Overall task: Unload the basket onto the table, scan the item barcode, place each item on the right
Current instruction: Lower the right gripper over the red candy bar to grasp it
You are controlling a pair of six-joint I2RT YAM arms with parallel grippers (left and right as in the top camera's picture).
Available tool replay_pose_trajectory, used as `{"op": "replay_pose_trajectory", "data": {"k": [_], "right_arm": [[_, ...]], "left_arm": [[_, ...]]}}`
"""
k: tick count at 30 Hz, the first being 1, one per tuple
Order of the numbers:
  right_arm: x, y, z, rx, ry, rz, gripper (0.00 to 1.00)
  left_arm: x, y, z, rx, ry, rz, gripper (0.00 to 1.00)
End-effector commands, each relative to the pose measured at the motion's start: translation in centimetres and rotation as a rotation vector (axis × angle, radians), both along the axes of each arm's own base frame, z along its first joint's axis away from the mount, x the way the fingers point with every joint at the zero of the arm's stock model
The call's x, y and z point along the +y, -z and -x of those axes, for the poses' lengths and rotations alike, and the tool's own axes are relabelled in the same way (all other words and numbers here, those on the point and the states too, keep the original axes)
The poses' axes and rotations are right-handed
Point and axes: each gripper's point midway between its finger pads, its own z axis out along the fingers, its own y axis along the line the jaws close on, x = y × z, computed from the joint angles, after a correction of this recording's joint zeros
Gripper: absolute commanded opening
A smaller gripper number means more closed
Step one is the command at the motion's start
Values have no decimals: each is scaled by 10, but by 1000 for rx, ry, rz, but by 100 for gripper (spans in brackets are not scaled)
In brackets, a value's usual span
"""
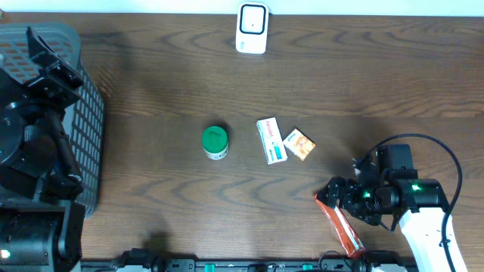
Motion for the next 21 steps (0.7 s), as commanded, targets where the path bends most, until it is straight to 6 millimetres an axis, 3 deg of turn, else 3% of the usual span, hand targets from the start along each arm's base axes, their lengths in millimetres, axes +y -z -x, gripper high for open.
{"op": "replay_pose_trajectory", "data": {"k": [1, 6, 11, 13, 16, 18, 21], "right_arm": [[-25, 13, -1, 17, 67, 158, 96], [-24, 34, -1, 7, 69, 155, 97], [-13, 56, 17, 61, 45, 94, 86], [-10, 62, 23, 82, 56, 81, 71], [-7, 64, 26, 115, 109, 61, 22], [-7, 65, 28, 129, 136, 59, 2], [-4, 64, 28, 140, 155, 39, 1]], "left_arm": [[3, 1, 1, -10, -13, 16, 84], [3, 1, 1, -18, -13, 32, 84], [3, 1, 2, -19, -13, 32, 84], [3, 1, 2, -18, -13, 32, 84], [3, 1, 2, -19, -13, 32, 84], [3, 1, 2, -20, -13, 32, 84], [3, 1, 2, -20, -13, 32, 84]]}}
